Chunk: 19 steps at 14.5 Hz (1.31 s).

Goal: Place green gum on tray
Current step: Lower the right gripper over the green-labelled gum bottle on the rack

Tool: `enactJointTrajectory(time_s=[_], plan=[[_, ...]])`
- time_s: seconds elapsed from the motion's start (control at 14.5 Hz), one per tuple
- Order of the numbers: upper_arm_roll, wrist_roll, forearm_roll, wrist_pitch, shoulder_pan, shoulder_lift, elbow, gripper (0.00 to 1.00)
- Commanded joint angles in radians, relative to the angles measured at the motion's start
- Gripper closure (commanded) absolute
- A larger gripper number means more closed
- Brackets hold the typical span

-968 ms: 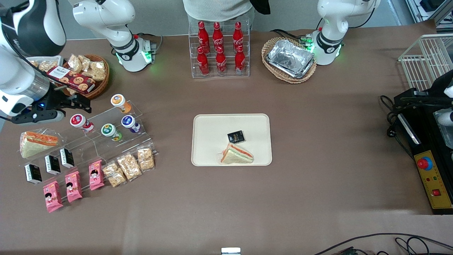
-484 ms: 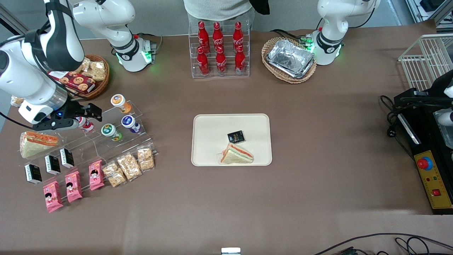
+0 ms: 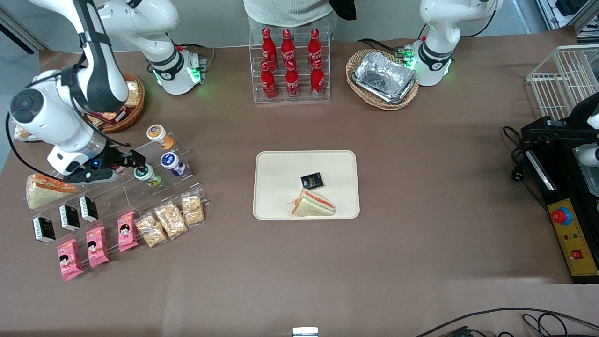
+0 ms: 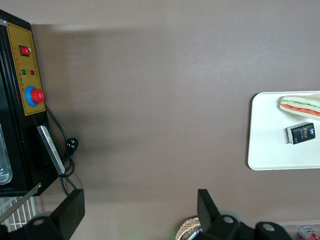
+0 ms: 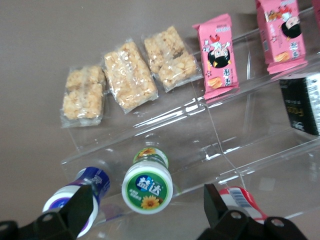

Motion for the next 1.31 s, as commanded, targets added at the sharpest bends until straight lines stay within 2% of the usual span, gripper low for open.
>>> enactJointTrajectory(time_s=[0.0, 0.41, 1.24], plan=[[-0.003, 0.001, 0.012, 0.071, -0.003, 0.036, -0.025, 0.02], [-0.003, -0.001, 0.013, 0.147, -0.003, 0.081, -0.061, 0.02], [-0.003, -0.001, 0.012, 0.149, 0.007, 0.099, -0.072, 0.03]])
